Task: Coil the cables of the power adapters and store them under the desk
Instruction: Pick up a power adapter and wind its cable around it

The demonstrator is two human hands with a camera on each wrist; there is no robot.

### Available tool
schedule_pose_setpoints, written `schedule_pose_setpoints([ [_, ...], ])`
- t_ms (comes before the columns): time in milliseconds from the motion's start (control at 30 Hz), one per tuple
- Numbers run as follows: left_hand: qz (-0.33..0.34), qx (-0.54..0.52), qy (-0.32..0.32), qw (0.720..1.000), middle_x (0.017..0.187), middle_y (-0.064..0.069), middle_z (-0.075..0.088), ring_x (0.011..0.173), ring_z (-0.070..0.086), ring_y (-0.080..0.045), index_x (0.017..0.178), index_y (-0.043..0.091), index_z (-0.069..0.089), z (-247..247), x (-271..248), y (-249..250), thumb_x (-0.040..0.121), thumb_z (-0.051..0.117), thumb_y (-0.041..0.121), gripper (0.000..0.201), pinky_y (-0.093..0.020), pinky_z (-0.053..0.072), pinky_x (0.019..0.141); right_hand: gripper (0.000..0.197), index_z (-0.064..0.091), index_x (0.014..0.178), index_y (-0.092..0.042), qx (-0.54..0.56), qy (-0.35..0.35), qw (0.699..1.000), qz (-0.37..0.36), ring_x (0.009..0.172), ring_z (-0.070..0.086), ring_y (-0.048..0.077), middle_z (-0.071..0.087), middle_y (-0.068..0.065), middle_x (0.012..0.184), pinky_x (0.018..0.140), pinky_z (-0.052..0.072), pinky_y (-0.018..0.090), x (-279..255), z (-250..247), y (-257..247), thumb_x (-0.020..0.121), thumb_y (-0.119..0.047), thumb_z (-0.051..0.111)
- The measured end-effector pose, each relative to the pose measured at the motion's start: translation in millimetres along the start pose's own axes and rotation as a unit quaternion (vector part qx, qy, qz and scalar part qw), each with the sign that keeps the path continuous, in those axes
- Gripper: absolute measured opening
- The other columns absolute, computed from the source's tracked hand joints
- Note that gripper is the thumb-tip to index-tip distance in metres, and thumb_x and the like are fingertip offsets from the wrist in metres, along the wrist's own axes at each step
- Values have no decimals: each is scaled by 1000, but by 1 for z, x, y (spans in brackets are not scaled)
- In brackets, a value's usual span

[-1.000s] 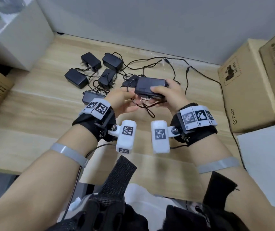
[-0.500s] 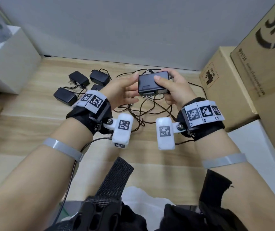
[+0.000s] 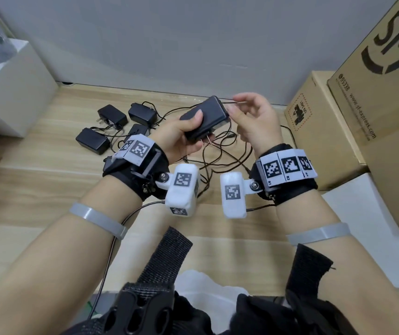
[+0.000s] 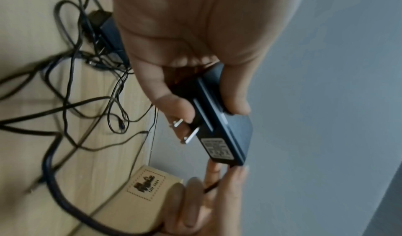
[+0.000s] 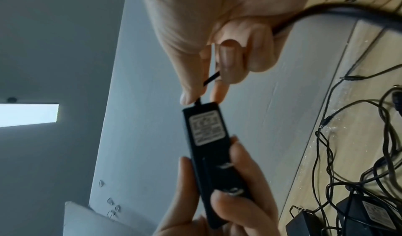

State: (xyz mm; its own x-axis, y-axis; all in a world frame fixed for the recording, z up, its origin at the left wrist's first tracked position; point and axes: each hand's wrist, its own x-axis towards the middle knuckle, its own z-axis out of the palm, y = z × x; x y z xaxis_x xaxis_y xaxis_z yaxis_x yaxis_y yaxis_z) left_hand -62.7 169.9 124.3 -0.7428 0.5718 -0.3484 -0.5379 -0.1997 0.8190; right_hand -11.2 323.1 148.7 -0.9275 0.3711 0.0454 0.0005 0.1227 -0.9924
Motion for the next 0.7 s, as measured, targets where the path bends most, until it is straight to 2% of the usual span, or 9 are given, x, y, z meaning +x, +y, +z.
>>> schedule_pose_setpoints([
  [100, -1, -87, 3, 996, 79, 0, 68, 73, 67, -10, 103, 15, 57, -1, 0, 4, 95, 43, 34, 25, -15, 46, 50, 8, 60, 84, -17, 30, 29, 999, 4, 38, 34, -1, 52, -3, 68, 38, 27, 14, -1, -4, 9, 89, -11, 58],
  [200, 18, -49, -9, 999, 81, 7, 67, 70, 63, -2, 110, 22, 53, 5, 0, 9, 94, 44, 38, 24, -15, 36, 51, 25, 59, 81, -16, 56, -15, 996, 62, 36, 23, 2, 35, -2, 54, 35, 19, 18, -6, 0, 19, 98, -24, 42],
  [267, 31, -8, -17, 999, 87, 7, 64, 71, 62, -1, 114, 24, 50, 11, 0, 9, 89, 54, 34, 27, -14, 39, 50, 32, 55, 78, -19, 37, -55, 992, 106, 35, 20, 4, 29, -2, 51, 35, 16, 17, -8, 6, 23, 100, -31, 36],
  [333, 50, 2, -14, 999, 88, 2, 61, 72, 62, -7, 119, 16, 47, 14, 3, 6, 79, 61, 28, 44, -12, 43, 48, 29, 53, 81, -24, 0, -85, 985, 147, 35, 19, 5, 29, -1, 51, 36, 15, 14, -9, 11, 23, 100, -35, 33],
  [433, 80, 6, 7, 997, 87, -4, 59, 69, 62, -12, 124, 0, 44, 15, 8, 1, 73, 65, 20, 59, -16, 48, 56, 20, 50, 95, -26, -55, -128, 976, 166, 31, 22, 3, 33, 1, 54, 37, 18, 14, -14, 16, 24, 100, -31, 31],
  [467, 87, 9, 16, 996, 87, -5, 59, 70, 62, -12, 121, -1, 46, 15, 8, 0, 72, 66, 19, 57, -19, 48, 58, 20, 50, 99, -24, -72, -138, 975, 161, 30, 23, 2, 34, 2, 54, 37, 18, 15, -15, 18, 26, 101, -31, 31],
  [567, 103, 45, 37, 993, 88, -2, 61, 76, 60, -16, 99, 14, 55, 12, 10, -1, 66, 70, 17, 36, -24, 45, 66, 29, 52, 109, -16, -121, -157, 969, 150, 28, 25, 1, 35, 2, 55, 33, 20, 14, -17, 20, 31, 101, -29, 28],
  [633, 111, 64, 36, 991, 90, -1, 62, 80, 62, -16, 96, 17, 55, 10, 10, -3, 65, 72, 15, 35, -24, 47, 68, 30, 53, 107, -15, -134, -174, 962, 160, 28, 25, 2, 38, 2, 56, 34, 20, 14, -17, 19, 33, 101, -27, 27],
  [700, 118, 65, 37, 990, 88, 0, 62, 76, 65, -11, 96, 15, 54, 7, 10, -4, 70, 72, 8, 33, -21, 49, 66, 29, 54, 104, -14, -128, -191, 957, 179, 31, 25, 5, 41, 2, 55, 38, 18, 16, -17, 18, 33, 101, -26, 29],
])
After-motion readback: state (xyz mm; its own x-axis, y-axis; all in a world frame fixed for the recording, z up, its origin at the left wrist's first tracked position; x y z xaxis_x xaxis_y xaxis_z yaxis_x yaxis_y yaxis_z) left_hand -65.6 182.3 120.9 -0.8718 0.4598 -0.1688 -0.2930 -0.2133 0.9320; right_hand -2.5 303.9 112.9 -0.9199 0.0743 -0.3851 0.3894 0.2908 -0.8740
